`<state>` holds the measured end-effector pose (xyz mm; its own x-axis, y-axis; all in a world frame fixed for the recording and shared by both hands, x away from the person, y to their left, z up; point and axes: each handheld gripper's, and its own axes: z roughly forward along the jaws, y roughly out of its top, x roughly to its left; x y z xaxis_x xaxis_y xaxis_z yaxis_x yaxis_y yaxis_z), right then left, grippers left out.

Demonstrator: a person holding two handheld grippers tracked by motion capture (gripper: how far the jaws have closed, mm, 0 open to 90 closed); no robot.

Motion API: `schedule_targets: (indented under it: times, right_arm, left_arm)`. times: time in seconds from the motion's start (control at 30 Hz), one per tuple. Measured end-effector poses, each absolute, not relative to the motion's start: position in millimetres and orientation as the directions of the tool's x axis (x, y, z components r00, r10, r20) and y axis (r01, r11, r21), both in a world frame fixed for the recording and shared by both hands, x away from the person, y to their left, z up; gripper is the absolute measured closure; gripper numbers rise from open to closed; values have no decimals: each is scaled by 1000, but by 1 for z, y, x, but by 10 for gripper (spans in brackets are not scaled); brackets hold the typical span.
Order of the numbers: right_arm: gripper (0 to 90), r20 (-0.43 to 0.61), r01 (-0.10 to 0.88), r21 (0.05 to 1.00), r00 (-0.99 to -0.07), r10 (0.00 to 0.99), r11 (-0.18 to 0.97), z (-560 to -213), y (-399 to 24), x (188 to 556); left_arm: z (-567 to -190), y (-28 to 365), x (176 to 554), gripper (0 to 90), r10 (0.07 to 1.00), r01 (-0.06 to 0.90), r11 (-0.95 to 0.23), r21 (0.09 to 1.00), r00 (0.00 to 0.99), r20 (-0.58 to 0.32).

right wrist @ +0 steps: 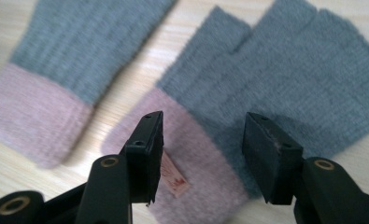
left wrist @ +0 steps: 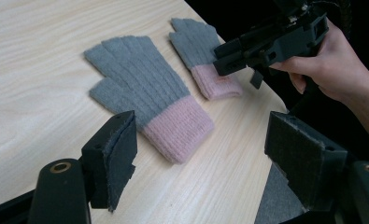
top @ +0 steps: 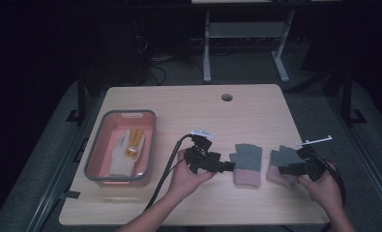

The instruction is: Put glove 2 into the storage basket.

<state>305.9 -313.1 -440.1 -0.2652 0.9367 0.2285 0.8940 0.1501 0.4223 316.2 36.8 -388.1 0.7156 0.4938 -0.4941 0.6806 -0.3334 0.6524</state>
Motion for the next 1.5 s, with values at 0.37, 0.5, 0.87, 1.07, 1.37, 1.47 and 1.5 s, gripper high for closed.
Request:
schedule_targets:
  times: [0.37,0.5,0.87,1.07,1.37,1.47,1.5]
  right_arm:
    - [551,194,886,432,-273,942,167,-446,-309,303]
    - [580,184,881,439,-282,942,178,-447,-308,303]
    - [744,179,892,413,-275,944,182,-445,-303,305]
    - [800,178,888,420,-281,943,185,-444,-302,306]
    - [817,166,885,421,-290,942,198,-437,-300,307]
    - [818,172,881,427,-298,939,201,-431,-300,306]
    - [818,175,878,434,-301,938,201,-429,-299,305]
  left_arm:
    - [-392,33,316,255,489,687,-331,647,711,-505]
    - [-395,29,315,255,485,687,-342,641,713,-506]
    - [-398,26,313,255,478,691,-333,642,710,-517]
    - [-400,29,314,255,485,695,-337,635,706,-515]
    - [-401,32,317,255,491,697,-329,637,703,-515]
    - [-401,34,317,256,495,700,-326,636,699,-516]
    - [-401,34,317,256,496,701,-324,635,698,-517]
